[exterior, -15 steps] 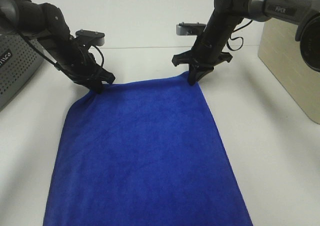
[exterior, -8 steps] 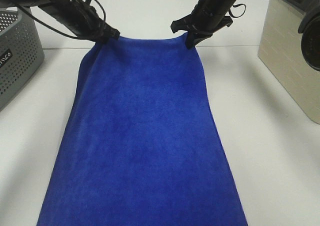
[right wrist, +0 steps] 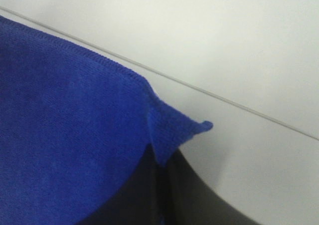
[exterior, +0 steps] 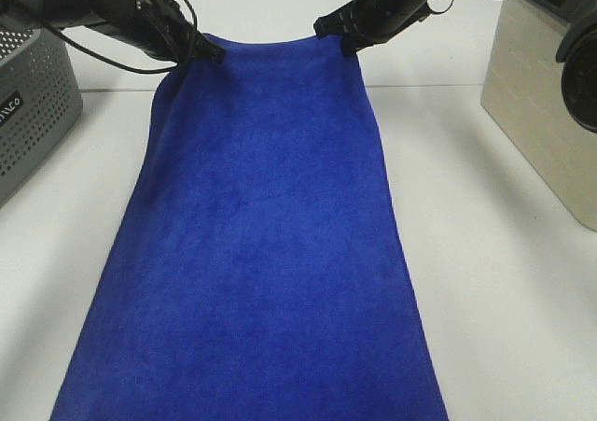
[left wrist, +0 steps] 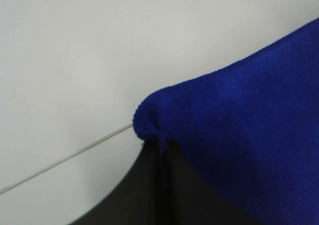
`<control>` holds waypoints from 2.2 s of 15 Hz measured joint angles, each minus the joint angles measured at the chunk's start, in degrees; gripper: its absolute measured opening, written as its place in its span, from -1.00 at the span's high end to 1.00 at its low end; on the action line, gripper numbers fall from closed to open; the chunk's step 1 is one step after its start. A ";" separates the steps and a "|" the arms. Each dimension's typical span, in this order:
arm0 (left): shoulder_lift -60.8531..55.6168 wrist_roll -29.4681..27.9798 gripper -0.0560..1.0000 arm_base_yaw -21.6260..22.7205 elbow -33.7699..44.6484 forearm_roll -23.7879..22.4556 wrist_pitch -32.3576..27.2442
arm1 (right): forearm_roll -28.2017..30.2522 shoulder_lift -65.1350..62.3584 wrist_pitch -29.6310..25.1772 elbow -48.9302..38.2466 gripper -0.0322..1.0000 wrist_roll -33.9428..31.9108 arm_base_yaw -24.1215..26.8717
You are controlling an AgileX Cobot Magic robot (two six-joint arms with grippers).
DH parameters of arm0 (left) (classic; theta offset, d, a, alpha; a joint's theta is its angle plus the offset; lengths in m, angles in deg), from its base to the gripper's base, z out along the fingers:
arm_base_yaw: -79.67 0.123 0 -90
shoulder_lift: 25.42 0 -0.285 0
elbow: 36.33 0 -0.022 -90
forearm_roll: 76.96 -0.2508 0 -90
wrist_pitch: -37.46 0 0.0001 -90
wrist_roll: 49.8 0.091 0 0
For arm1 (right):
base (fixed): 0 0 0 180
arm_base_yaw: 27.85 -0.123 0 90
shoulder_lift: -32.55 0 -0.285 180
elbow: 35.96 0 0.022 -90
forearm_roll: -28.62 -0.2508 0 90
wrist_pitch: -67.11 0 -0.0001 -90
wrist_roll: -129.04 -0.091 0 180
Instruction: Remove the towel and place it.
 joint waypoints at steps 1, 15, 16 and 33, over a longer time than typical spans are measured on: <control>0.57 0.00 0.88 0.00 0.00 -0.17 1.26 | 0.00 0.11 1.26 0.00 0.91 0.34 0.00; 5.44 0.92 0.88 0.00 0.00 -0.34 12.95 | -0.46 4.47 10.03 0.00 0.91 0.74 1.55; 6.42 0.92 0.88 0.00 0.00 -0.34 13.35 | -1.15 4.64 10.54 0.00 0.91 0.74 1.78; 10.83 0.40 -0.35 0.00 0.00 -0.34 24.41 | -7.39 8.48 16.67 0.00 -0.24 3.38 2.75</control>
